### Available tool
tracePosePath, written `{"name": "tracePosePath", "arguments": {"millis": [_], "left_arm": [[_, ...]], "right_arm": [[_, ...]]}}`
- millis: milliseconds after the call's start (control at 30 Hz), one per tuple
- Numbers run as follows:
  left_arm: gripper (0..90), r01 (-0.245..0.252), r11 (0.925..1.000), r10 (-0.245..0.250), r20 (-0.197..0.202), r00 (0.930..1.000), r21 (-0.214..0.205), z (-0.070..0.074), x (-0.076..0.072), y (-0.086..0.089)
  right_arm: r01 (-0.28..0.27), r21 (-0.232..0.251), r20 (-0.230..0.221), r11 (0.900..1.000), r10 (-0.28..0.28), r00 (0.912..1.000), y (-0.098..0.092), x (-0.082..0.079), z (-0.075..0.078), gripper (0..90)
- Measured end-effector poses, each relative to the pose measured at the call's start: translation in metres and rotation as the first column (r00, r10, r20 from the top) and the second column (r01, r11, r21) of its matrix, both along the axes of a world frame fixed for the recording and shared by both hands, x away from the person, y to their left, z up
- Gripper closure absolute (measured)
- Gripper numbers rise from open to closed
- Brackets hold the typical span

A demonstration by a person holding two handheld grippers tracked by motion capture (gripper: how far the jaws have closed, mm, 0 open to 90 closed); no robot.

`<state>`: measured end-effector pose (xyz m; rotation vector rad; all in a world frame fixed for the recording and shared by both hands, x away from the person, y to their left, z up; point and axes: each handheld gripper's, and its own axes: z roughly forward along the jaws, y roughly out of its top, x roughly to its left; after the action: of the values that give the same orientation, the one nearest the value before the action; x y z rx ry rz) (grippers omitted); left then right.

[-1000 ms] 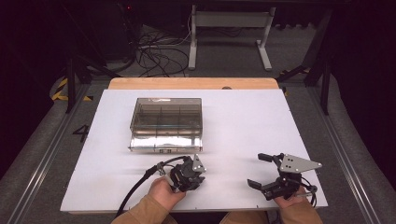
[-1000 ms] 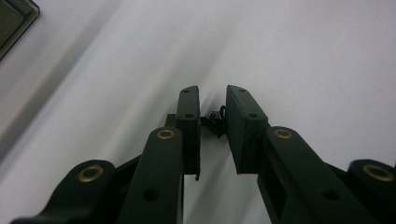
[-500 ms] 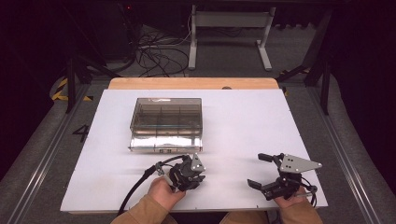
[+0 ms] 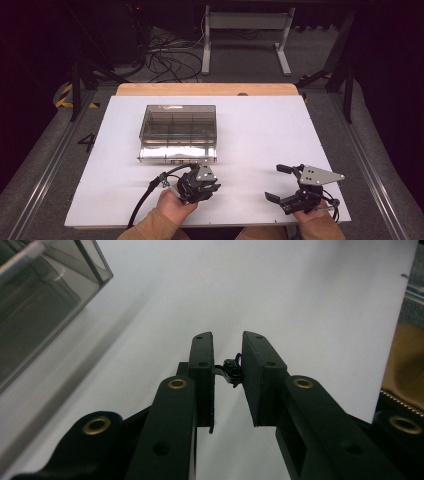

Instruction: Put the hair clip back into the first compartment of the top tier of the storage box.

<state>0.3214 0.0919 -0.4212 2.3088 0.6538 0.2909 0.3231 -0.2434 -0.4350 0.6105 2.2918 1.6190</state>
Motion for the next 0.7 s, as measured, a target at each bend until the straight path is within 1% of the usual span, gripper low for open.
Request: {"name": "tracePosePath", "arguments": {"millis": [67,100,133,167,233,267,333,367,400,433,600,700], "left_arm": [[76.0,0.004,0.9999,-0.003,0.008,1.0,-0.01,0.002,-0.001,0.001],[76.0,0.005,0.9997,-0.004,0.011,0.9999,-0.022,0.004,-0.002,0.002],[76.0,0.005,0.9997,-0.004,0.011,0.9999,-0.022,0.004,-0.002,0.002],[76.0,0.012,0.9993,-0.011,0.023,0.9997,-0.035,0.005,-0.003,0.002],[76.0,0.014,0.9991,-0.013,0.026,0.9996,-0.039,0.006,-0.003,0.002],[75.9,0.019,0.9988,-0.017,0.037,0.9992,-0.046,0.008,-0.005,0.003],[75.9,0.017,0.9986,-0.015,0.042,0.999,-0.05,0.009,-0.005,0.003],[75.9,0.022,0.9978,-0.018,0.053,0.9984,-0.062,0.011,-0.006,0.004],[75.9,0.022,0.9978,-0.018,0.053,0.9984,-0.062,0.011,-0.006,0.004],[75.9,0.022,0.9975,-0.018,0.064,0.9978,-0.067,0.014,-0.007,0.005],[75.9,0.02,0.9964,-0.014,0.072,0.9973,-0.082,0.017,-0.009,0.006],[75.9,0.023,0.9962,-0.017,0.077,0.9969,-0.084,0.018,-0.009,0.007]], "right_arm": [[0.0,-0.001,-0.001,1.0,0.0,1.0,0.0,0.0,0.0,2.2],[0.0,-0.001,0.0,1.0,0.0,1.0,0.0,0.0,0.0,2.2],[0.0,-0.001,0.0,1.0,0.0,1.0,0.0,0.0,0.0,2.3],[0.001,-0.001,0.0,1.0,-0.001,1.0,0.0,0.0,0.0,2.2],[0.001,-0.001,-0.001,1.0,-0.001,1.0,0.0,0.0,0.0,2.3],[0.002,-0.001,-0.001,1.0,-0.002,1.0,0.0,0.0,0.0,2.3],[0.002,-0.001,-0.001,1.0,-0.002,1.0,0.0,0.0,0.0,2.2],[0.002,-0.002,-0.002,1.0,-0.002,1.0,0.0,0.0,0.0,2.2],[0.001,-0.002,-0.003,1.0,-0.001,1.0,0.0,0.0,0.0,2.3],[0.001,-0.002,-0.003,1.0,-0.001,1.0,0.0,0.0,-0.001,2.2],[0.002,-0.002,-0.008,1.0,-0.002,1.0,0.0,0.0,-0.001,2.2],[0.002,-0.001,-0.009,1.0,-0.002,1.0,0.0,0.0,-0.001,2.2]]}}
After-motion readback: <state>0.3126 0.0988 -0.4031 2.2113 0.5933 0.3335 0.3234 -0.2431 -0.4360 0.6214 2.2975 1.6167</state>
